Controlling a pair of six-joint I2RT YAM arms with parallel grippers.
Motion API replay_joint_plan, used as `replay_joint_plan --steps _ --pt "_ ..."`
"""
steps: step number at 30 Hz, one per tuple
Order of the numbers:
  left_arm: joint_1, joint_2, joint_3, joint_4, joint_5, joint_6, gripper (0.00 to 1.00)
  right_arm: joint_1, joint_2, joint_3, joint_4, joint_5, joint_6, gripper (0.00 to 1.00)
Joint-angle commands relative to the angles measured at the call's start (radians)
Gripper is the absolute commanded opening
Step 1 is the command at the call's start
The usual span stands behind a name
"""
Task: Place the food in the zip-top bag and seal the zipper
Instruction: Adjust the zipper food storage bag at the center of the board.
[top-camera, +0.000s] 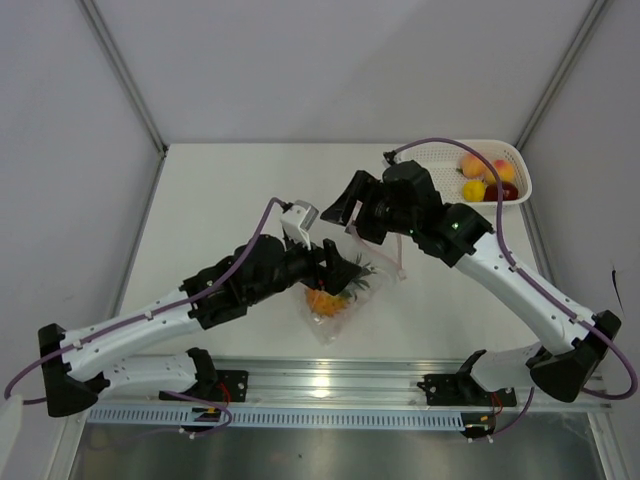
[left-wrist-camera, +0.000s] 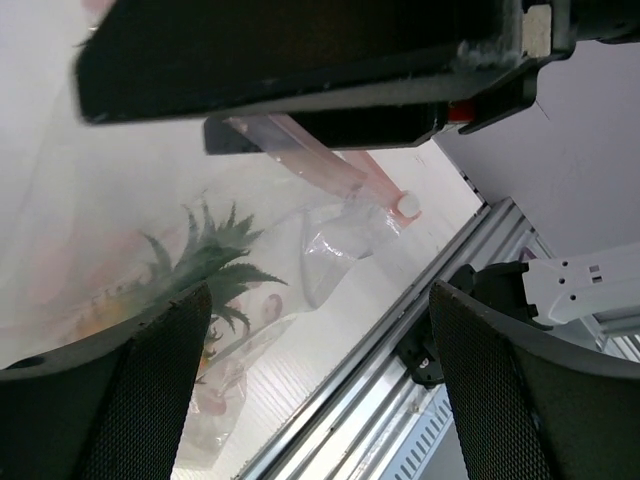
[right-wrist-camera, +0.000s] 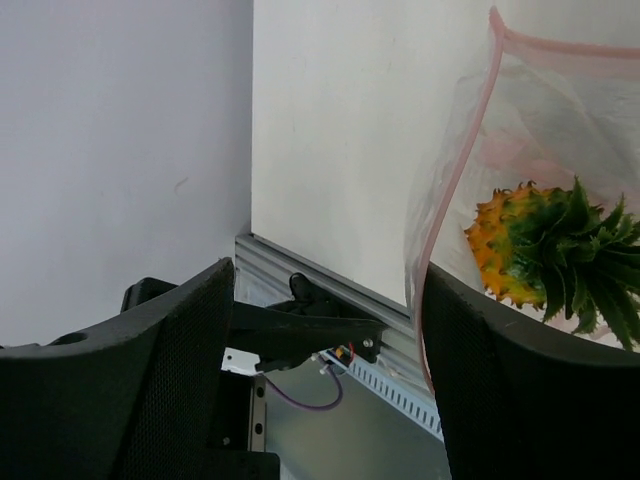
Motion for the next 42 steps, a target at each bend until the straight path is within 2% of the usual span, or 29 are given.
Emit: replay_joint_plan --steps 1,6,10,14,23,26,30,38,42 --pt "0.004 -0.037 0.007 -0.039 -0.061 -0.019 0.91 -0.036 -0.059 -0.011 0.003 -0.015 -0.033 0.75" --pt "0.008 -0.060 0.010 -0.105 -0.087 -0.027 0.88 -0.047 -0.098 -0.097 0.003 -0.052 -0.038 0.75" --pt "0.019 -0.103 -0.034 -0.086 -0.073 -0.025 0.88 -0.067 -0.151 -0.157 -0.040 0.041 -0.044 0.75" --pt "0.028 -0.105 -0.045 -0.089 -0.056 -0.028 0.88 -0.119 -0.204 -0.236 -0.078 0.051 -0.061 0.75" --pt "0.050 -0.040 -0.007 -0.115 -0.006 -0.025 0.88 -0.280 -0.300 -0.341 -0.135 -0.046 -0.151 0.75" --pt "0.065 -0.024 0.004 -0.134 0.034 -0.015 0.87 -0.285 -0.335 -0.370 -0.199 -0.050 -0.165 0.75" --pt "0.071 -0.025 -0.011 -0.134 0.051 -0.005 0.87 -0.282 -0.400 -0.477 -0.219 -0.148 -0.147 0.74" --pt "0.085 -0.053 -0.033 -0.149 0.053 0.004 0.87 -0.178 -0.481 -0.687 -0.123 -0.196 -0.026 0.67" --pt "0.090 -0.085 -0.028 -0.183 0.037 0.013 0.87 -0.083 -0.446 -0.793 0.133 -0.265 0.093 0.63"
